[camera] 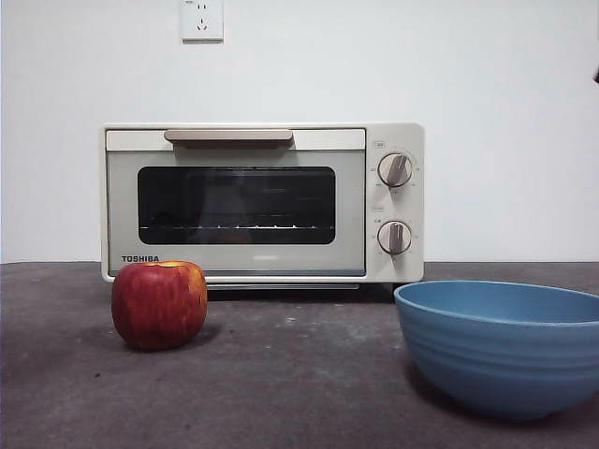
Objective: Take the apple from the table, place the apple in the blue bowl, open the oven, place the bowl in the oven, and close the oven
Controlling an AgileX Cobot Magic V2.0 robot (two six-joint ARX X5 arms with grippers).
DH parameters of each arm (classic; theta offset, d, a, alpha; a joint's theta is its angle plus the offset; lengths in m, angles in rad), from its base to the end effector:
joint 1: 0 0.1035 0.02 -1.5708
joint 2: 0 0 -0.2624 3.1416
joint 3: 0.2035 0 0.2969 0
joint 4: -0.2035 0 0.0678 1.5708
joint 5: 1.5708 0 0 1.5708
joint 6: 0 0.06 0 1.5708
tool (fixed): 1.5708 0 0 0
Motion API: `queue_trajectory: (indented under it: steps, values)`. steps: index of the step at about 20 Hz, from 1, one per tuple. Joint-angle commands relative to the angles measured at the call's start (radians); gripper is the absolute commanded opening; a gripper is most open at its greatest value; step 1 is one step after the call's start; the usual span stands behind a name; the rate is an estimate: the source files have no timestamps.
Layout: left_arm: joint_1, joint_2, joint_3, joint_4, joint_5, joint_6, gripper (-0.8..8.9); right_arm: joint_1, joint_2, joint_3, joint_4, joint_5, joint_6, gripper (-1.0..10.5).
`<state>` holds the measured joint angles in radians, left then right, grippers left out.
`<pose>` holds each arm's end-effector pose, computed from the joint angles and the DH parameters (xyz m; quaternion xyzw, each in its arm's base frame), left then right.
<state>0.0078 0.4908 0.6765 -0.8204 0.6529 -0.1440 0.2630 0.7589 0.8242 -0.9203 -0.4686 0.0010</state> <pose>0.1565 -0.0352 0.2714 -0.1658 0.3161 -0.2791 0.8915 0.1817 0.0770 0.2714 0.0430 0.4126 0.3253 0.8498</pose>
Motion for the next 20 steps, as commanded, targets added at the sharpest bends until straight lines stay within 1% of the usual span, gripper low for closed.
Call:
queue_trajectory:
  steps: [1, 3, 5, 8, 9, 11, 15, 20]
  values:
    - [-0.002, 0.006, 0.020, 0.004, 0.002, 0.013, 0.07, 0.006, 0.008, 0.016, 0.029, -0.004, 0.042, 4.6]
    - [-0.002, 0.006, 0.020, 0.005, 0.002, 0.013, 0.07, 0.023, 0.022, 0.018, 0.069, -0.004, 0.071, 4.6]
    - [-0.002, 0.006, 0.020, 0.005, 0.002, 0.013, 0.07, 0.059, 0.052, 0.026, 0.133, -0.006, 0.104, 4.6]
    - [-0.002, 0.006, 0.020, 0.005, 0.002, 0.013, 0.07, 0.160, 0.148, 0.064, 0.246, 0.002, 0.163, 4.6]
    - [-0.002, 0.006, 0.020, 0.005, 0.002, 0.013, 0.07, 0.201, 0.194, 0.089, 0.281, 0.016, 0.179, 4.6]
    - [-0.002, 0.006, 0.020, 0.005, 0.002, 0.013, 0.07, 0.285, 0.311, 0.162, 0.323, 0.060, 0.183, 4.6]
    - [-0.002, 0.006, 0.020, 0.004, 0.002, 0.013, 0.07, 0.412, 0.581, 0.361, 0.352, 0.111, 0.175, 4.6]
    - [-0.002, 0.006, 0.020, 0.004, 0.002, 0.013, 0.07, 0.514, 0.879, 0.569, 0.354, 0.137, 0.166, 4.6]
